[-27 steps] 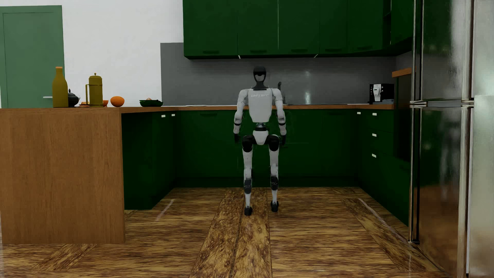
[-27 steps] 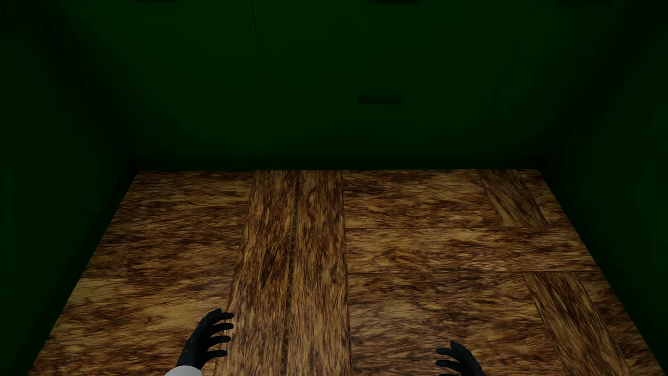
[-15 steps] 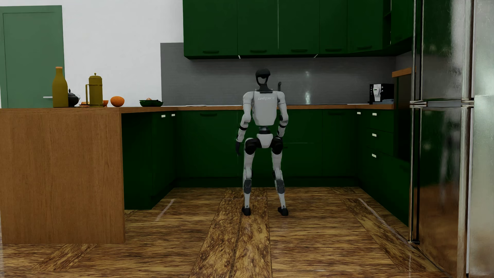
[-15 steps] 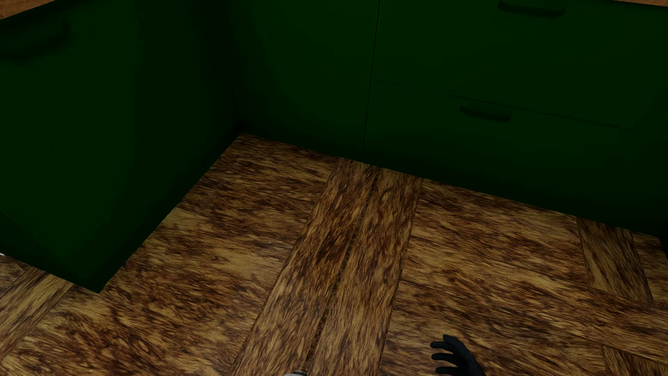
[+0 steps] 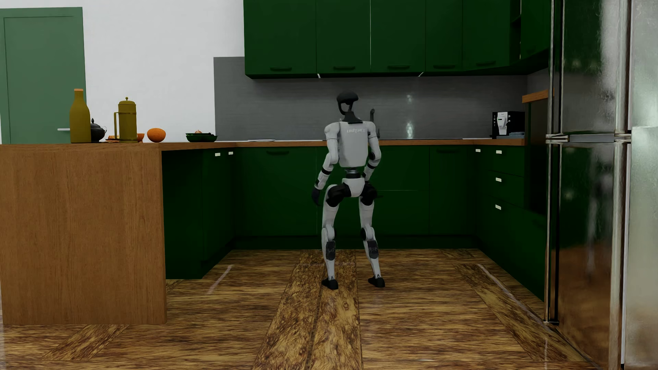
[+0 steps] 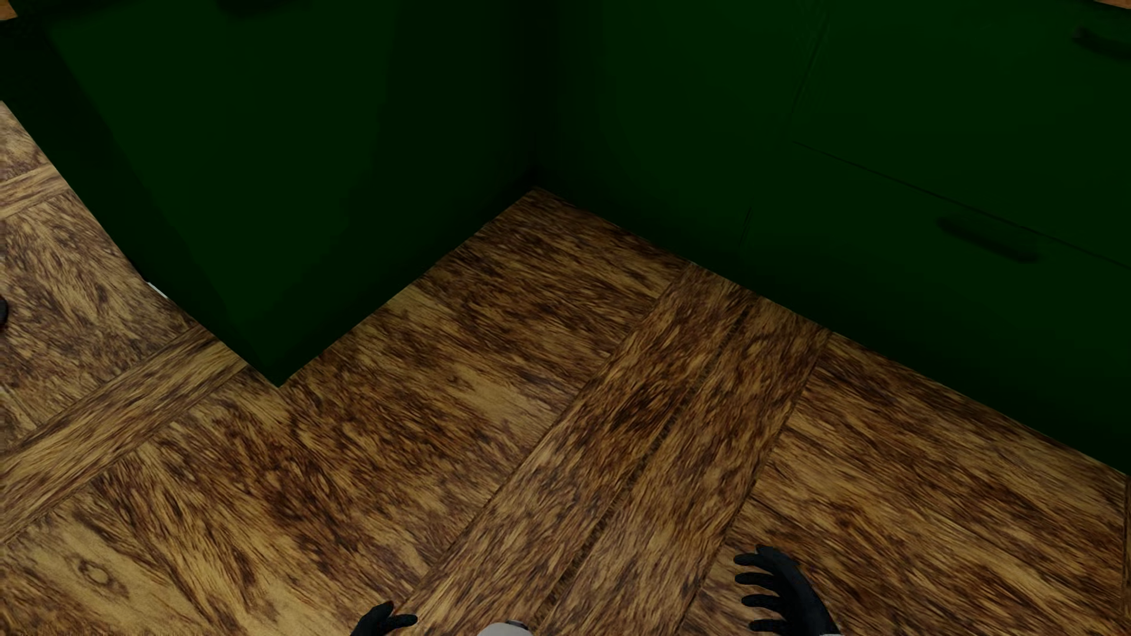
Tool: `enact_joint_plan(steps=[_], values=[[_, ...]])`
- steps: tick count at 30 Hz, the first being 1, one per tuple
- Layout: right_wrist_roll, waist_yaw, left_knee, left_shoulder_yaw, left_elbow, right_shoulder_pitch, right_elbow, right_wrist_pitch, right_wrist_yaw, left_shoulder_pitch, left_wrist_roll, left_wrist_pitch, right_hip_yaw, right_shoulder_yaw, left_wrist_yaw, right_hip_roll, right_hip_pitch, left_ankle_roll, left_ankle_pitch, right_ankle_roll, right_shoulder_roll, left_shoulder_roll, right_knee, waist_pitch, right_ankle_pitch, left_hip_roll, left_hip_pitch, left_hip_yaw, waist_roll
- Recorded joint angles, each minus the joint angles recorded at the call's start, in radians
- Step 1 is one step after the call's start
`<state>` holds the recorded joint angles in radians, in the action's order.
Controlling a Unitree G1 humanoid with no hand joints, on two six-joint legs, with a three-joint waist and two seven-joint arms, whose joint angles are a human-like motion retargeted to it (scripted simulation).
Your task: Turn left
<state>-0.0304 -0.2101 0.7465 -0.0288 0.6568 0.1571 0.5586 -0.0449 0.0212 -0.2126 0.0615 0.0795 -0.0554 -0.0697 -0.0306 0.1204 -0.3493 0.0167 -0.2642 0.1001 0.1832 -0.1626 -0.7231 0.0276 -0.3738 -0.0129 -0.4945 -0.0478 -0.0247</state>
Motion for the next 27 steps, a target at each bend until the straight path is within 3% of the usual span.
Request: enact_joint_plan(steps=[2, 3, 5, 6, 7, 8, 9, 10, 11, 13, 14, 15, 16, 17, 19, 22, 23, 24, 27], values=[[0.013, -0.007, -0.006, 0.005, 0.006, 0.013, -0.008, 0.032, 0.024, 0.005, -0.004, 0.006, 0.031, -0.010, -0.011, 0.003, -0.043, -0.001, 0.007, 0.002, -0.008, 0.002, -0.100, 0.013, 0.029, 0.023, 0.001, -0.019, 0.000], [0.012, 0.004, -0.027, -0.002, 0.011, 0.001, -0.012, 0.016, 0.033, -0.028, -0.012, -0.004, 0.056, -0.011, -0.009, -0.003, -0.065, 0.001, 0.023, -0.006, -0.016, 0.009, -0.138, 0.018, 0.055, 0.038, 0.002, -0.036, -0.003], [-0.007, 0.018, -0.058, 0.015, -0.005, -0.029, -0.002, -0.012, 0.051, -0.089, 0.019, -0.078, 0.108, -0.008, 0.036, 0.004, -0.067, 0.007, 0.046, -0.044, -0.027, 0.022, -0.029, 0.014, 0.008, 0.070, -0.002, -0.039, -0.028], [-0.011, -0.024, -0.058, -0.008, -0.005, -0.001, 0.017, 0.004, 0.052, -0.064, 0.024, -0.097, 0.103, 0.003, 0.047, 0.000, -0.049, 0.009, 0.045, 0.034, 0.005, 0.030, -0.006, 0.016, 0.020, 0.059, 0.004, -0.040, -0.001], [-0.012, -0.055, -0.069, -0.015, -0.005, 0.030, 0.006, 0.003, 0.043, -0.039, 0.020, -0.100, 0.098, 0.004, 0.048, 0.006, -0.046, 0.009, 0.054, 0.076, 0.030, 0.050, -0.007, 0.015, 0.019, 0.055, 0.008, -0.035, 0.020], [-0.008, -0.060, -0.077, -0.042, 0.013, 0.039, 0.011, -0.007, 0.032, -0.019, 0.017, -0.090, 0.083, 0.010, 0.036, 0.013, -0.040, 0.003, 0.055, 0.071, 0.031, 0.039, 0.001, 0.008, 0.021, 0.049, 0.006, -0.031, 0.037], [-0.001, -0.048, -0.063, -0.035, -0.009, 0.023, 0.023, -0.019, 0.023, -0.028, 0.012, -0.062, 0.065, 0.013, 0.016, 0.011, -0.017, 0.001, 0.029, 0.012, 0.018, 0.030, 0.016, 0.009, 0.025, 0.031, 0.009, -0.016, 0.060], [0.007, -0.044, -0.064, -0.016, -0.001, 0.017, 0.011, -0.031, 0.015, -0.025, 0.000, -0.032, 0.056, 0.006, -0.006, 0.010, -0.013, 0.014, 0.035, -0.007, -0.001, 0.022, 0.012, 0.003, 0.021, 0.017, 0.010, -0.006, 0.074], [0.012, -0.052, -0.092, 0.021, -0.004, 0.025, 0.002, -0.034, 0.008, -0.023, -0.009, 0.002, 0.051, -0.010, -0.022, 0.018, -0.017, 0.016, 0.080, 0.018, -0.012, 0.029, 0.013, -0.011, 0.020, 0.019, 0.013, -0.004, 0.073], [0.016, -0.063, -0.139, -0.014, -0.018, 0.009, 0.030, -0.030, 0.017, -0.037, -0.005, 0.049, 0.033, 0.003, -0.033, 0.038, -0.001, -0.022, 0.039, 0.007, -0.004, 0.010, 0.064, -0.025, 0.043, 0.037, 0.024, -0.006, 0.059], [0.014, -0.082, -0.139, 0.012, -0.017, 0.036, 0.019, -0.007, 0.023, -0.029, -0.010, 0.061, 0.017, 0.007, -0.027, 0.043, 0.017, -0.026, 0.015, 0.007, 0.020, 0.050, 0.080, -0.020, 0.048, 0.036, 0.028, -0.005, 0.067], [0.012, -0.080, -0.143, -0.010, -0.013, 0.031, 0.016, -0.002, 0.029, -0.038, -0.012, 0.060, 0.009, 0.004, -0.019, 0.051, 0.010, 0.010, 0.040, 0.006, 0.028, 0.052, 0.058, -0.015, 0.035, 0.036, 0.025, -0.006, 0.062], [0.014, -0.070, -0.141, -0.030, -0.013, 0.014, 0.011, -0.002, 0.035, -0.046, -0.007, 0.051, 0.005, 0.012, -0.010, 0.052, 0.007, -0.002, 0.068, 0.002, 0.017, 0.031, 0.034, -0.003, 0.021, 0.027, 0.026, 0.003, 0.058], [0.017, -0.077, -0.166, -0.001, -0.005, 0.022, 0.001, 0.005, 0.037, -0.031, -0.006, 0.049, 0.003, 0.005, -0.007, 0.049, 0.000, 0.028, 0.129, -0.002, 0.002, 0.024, 0.019, -0.001, 0.012, 0.021, 0.032, 0.002, 0.050], [0.031, -0.094, -0.166, -0.033, -0.010, 0.037, 0.026, 0.015, 0.050, -0.014, -0.008, 0.056, -0.010, -0.001, 0.000, 0.051, 0.011, 0.010, 0.100, -0.003, 0.008, 0.047, 0.038, 0.002, 0.020, 0.022, 0.028, -0.003, 0.049], [0.054, -0.087, -0.164, -0.005, -0.012, 0.030, -0.007, -0.031, 0.057, -0.027, -0.014, 0.038, -0.012, -0.026, -0.007, 0.046, 0.015, 0.011, 0.101, -0.006, -0.004, 0.045, 0.034, 0.007, 0.012, 0.016, 0.020, -0.006, 0.040], [0.057, -0.093, -0.156, 0.001, -0.013, 0.030, -0.005, -0.037, 0.064, -0.025, -0.020, 0.029, -0.019, -0.018, -0.008, 0.042, 0.006, 0.039, 0.088, -0.008, 0.020, 0.042, 0.036, -0.008, 0.013, 0.011, 0.000, -0.011, 0.041], [0.049, -0.095, -0.145, -0.020, -0.020, 0.020, 0.007, -0.037, 0.065, -0.029, -0.035, 0.027, -0.029, 0.005, -0.001, 0.046, 0.014, 0.003, 0.075, -0.008, 0.014, 0.045, 0.033, -0.003, 0.008, 0.008, -0.002, -0.004, 0.041], [0.012, -0.077, -0.169, -0.013, 0.003, 0.014, -0.005, -0.002, 0.044, -0.034, -0.041, 0.020, -0.030, -0.023, 0.019, 0.047, 0.010, 0.027, 0.124, -0.010, -0.029, 0.027, 0.021, -0.013, -0.008, 0.011, -0.006, -0.014, 0.029]])
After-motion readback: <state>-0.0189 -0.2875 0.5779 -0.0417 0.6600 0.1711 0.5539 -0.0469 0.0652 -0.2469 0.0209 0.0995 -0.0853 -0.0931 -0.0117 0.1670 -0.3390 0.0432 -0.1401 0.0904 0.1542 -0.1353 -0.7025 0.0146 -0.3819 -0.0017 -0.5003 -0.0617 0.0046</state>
